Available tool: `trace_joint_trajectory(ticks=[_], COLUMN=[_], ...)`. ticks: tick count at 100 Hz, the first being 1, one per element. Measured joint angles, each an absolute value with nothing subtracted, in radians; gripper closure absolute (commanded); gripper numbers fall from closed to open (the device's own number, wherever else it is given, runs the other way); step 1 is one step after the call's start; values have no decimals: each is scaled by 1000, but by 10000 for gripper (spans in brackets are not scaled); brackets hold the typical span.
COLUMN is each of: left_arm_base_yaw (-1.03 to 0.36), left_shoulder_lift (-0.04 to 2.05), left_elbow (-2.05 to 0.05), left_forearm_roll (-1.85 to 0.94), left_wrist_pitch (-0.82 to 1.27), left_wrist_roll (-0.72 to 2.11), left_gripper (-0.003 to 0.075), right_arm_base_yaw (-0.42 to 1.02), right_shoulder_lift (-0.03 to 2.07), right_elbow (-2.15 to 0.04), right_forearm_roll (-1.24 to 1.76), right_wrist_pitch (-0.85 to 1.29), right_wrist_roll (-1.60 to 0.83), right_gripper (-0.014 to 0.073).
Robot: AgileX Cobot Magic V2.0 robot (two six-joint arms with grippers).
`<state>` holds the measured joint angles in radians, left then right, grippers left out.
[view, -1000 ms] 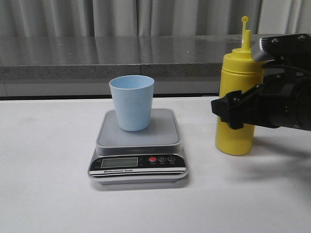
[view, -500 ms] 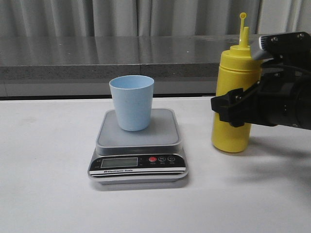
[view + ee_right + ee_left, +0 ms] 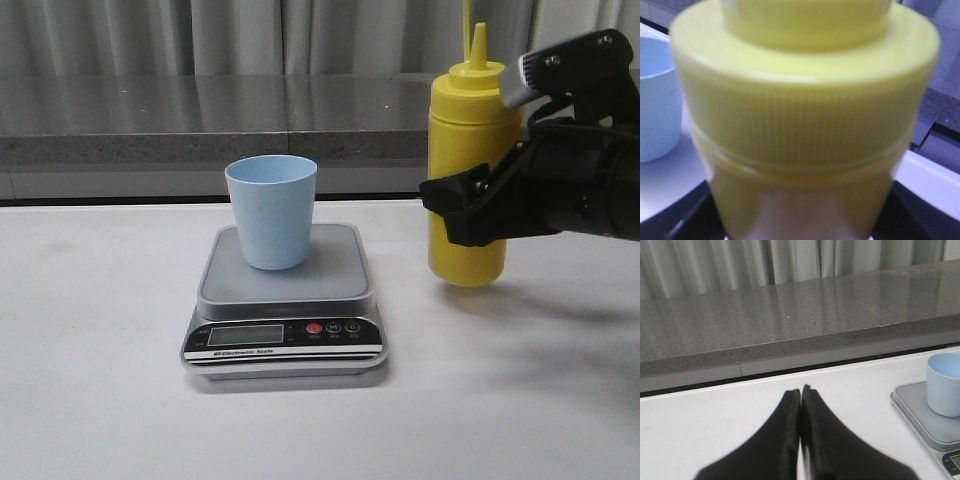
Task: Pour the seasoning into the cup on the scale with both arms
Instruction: 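Lift the yellow bottle with the right gripper and tilt nozzle toward the cup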
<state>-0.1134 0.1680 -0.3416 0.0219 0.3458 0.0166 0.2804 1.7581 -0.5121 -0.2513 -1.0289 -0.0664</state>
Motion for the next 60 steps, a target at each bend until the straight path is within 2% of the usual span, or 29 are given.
trace_joint_trajectory(ticks=[27, 60], left_arm_base_yaw=[-113, -113], left_shoulder_lift=[168, 168], left_elbow=[-342, -342], left_forearm_roll=[22, 22], left_wrist_pitch=[346, 346], left_wrist_roll=[17, 17], left_gripper=[738, 738], right_arm_base_yaw=[280, 327], right_shoulder_lift=[1651, 1643], right_elbow=[-598, -781], right_forearm_roll=[-280, -370], right_wrist_pitch=[-754, -403], right_wrist_roll=[-158, -272], right_gripper=[313, 313])
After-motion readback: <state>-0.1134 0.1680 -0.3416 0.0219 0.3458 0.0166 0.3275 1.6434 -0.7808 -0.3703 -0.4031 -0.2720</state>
